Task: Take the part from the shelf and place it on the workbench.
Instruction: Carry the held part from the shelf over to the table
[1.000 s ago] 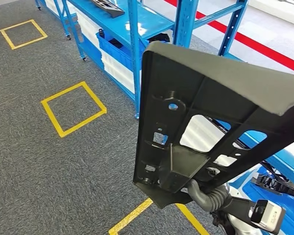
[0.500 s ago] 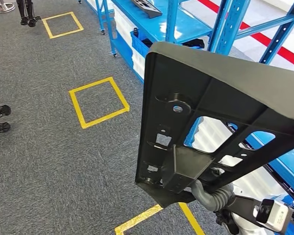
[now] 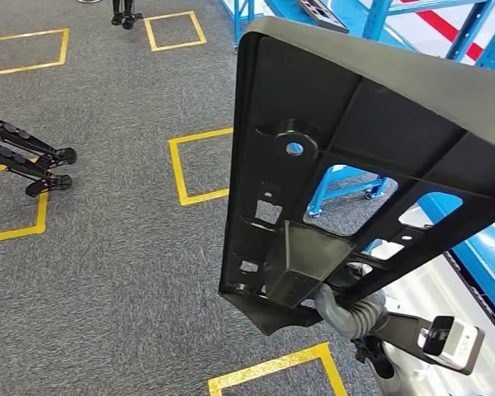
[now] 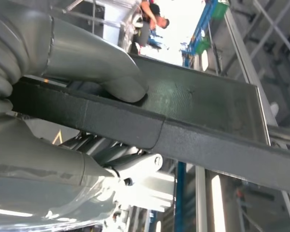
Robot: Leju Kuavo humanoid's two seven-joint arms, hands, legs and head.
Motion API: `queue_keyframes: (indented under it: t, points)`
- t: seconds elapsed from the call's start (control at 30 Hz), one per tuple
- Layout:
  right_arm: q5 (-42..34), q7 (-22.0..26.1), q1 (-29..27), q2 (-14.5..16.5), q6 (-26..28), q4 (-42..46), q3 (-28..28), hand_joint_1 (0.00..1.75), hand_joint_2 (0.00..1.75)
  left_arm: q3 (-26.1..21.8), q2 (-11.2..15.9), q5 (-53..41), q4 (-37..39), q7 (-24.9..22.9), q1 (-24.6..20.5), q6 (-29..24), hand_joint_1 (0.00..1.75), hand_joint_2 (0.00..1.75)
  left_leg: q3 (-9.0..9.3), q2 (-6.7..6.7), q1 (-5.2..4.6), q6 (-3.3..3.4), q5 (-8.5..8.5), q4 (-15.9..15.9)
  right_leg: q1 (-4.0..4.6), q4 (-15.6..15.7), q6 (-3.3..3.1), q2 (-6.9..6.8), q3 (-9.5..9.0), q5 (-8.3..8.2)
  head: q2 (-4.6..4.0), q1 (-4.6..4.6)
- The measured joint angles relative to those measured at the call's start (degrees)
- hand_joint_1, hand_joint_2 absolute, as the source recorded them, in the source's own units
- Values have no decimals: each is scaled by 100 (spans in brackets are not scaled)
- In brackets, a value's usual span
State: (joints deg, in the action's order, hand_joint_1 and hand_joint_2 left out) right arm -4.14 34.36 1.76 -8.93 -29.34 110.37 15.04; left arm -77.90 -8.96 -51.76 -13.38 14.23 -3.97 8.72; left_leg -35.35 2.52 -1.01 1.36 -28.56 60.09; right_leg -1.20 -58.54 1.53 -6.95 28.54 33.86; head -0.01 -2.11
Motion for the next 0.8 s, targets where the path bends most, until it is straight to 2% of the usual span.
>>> queue_keyframes:
  t: [0.03,0.07,0.1,0.13,0.17,0.2,0.23,0.27,0.3,0.33,0.37,0.4,0.43,0.47,0.5,0.53,0.6,0.67,0.7,0.73,0.77,0.8]
  points:
    - [-4,1,19,0,4,-1,5,175,175,-5,10,19,-1,14,14,-8,0,175,22,-53,8,26,7,-37,-7,-5,24,37,-26,33,1,2]
    - [-7,6,34,1,8,0,9,175,175,-11,23,32,-2,27,19,-14,0,175,54,-100,24,52,18,-79,-12,-87,39,151,-14,105,1,4]
    - [-6,13,43,1,13,0,14,175,175,-16,32,35,-3,38,14,-13,0,175,89,-151,41,81,26,-117,-17,-303,45,314,70,237,1,8]
    - [-1,18,44,1,18,-1,18,175,175,-19,37,34,-4,46,3,-8,0,175,110,-206,50,104,26,-135,-20,-646,40,497,231,401,1,11]
    - [4,24,40,1,21,-1,23,175,175,-20,41,29,-4,49,-13,3,0,175,121,-269,50,124,19,-138,-17,-1049,36,608,451,563,1,12]
    - [10,28,34,1,24,-1,31,175,175,-20,41,23,-4,50,-26,14,0,175,131,-341,45,136,9,-137,-13,-1404,36,657,668,662,1,14]
    - [14,32,31,1,26,-1,39,175,175,-20,41,19,-4,51,-31,22,0,175,144,-415,41,141,0,-135,-10,-1592,39,675,814,649,1,14]
    - [14,36,34,1,28,-1,48,175,175,-20,42,16,-4,52,-31,25,0,175,164,-493,39,141,-12,-132,-9,-1553,41,685,858,514,1,14]
    - [15,39,40,1,32,-1,54,175,175,-20,43,18,-4,55,-29,27,0,175,190,-572,40,133,-26,-127,-11,-1317,42,703,805,289,1,15]
    - [15,40,52,1,35,-1,58,175,175,-20,45,23,-4,58,-27,27,0,175,216,-650,43,120,-46,-117,-16,-934,38,777,684,23,1,15]
    - [16,39,66,1,39,-3,63,175,175,-20,47,30,-4,63,-31,27,0,175,228,-724,38,99,-69,-97,-23,-586,31,893,559,-174,1,14]
    - [16,37,82,1,44,-1,69,175,175,-21,53,35,-4,66,-39,29,0,175,222,-794,40,75,-85,-75,-31,-323,20,999,459,-276,1,14]
    - [19,33,99,1,49,1,74,175,175,-22,57,39,-4,67,-44,31,0,175,203,-856,48,49,-94,-58,-31,-170,4,1084,402,-308,1,14]
    - [22,29,116,1,54,3,80,175,175,-24,63,40,-4,67,-42,32,0,175,180,-914,58,24,-92,-51,-23,-140,-16,1102,383,-277,1,13]
    - [26,25,135,1,59,8,85,175,175,-26,70,39,-4,64,-30,31,0,175,162,-971,75,0,-86,-53,-17,-112,-40,1060,367,-268,1,13]
    - [29,22,157,1,66,10,91,175,175,-28,78,39,-4,57,-12,27,0,175,154,-954,82,-23,-98,-44,-15,-99,-67,1002,356,-273,1,12]
    - [25,22,188,1,89,24,101,175,175,-33,93,38,-4,31,0,16,0,175,57,-714,76,-76,-228,164,-23,-74,-126,861,319,-269,1,9]
    - [18,24,194,-2,111,41,102,175,175,-34,98,38,-4,-7,-15,-5,0,175,-277,-421,90,-134,-529,807,-16,-67,-173,687,288,-239,1,6]
    - [17,27,192,-3,117,46,101,175,175,-36,98,38,-4,-25,-21,-21,0,175,-484,-367,109,-157,-665,1185,-11,-67,-185,598,276,-220,1,6]
    - [20,33,192,-5,123,48,101,175,175,-37,98,38,-4,-41,-16,-37,0,175,-643,-341,125,-174,-730,1464,-9,-67,-188,513,261,-200,1,6]
    - [25,45,191,-6,127,51,102,175,175,-38,98,37,-4,-52,-3,-52,0,175,-704,-326,138,-185,-688,1548,-8,-67,-184,437,241,-178,1,6]
    - [29,59,189,-7,131,57,101,175,175,-41,98,37,-4,-60,12,-68,0,175,-642,-301,147,-187,-535,1391,-8,-68,-176,365,210,-153,1,6]
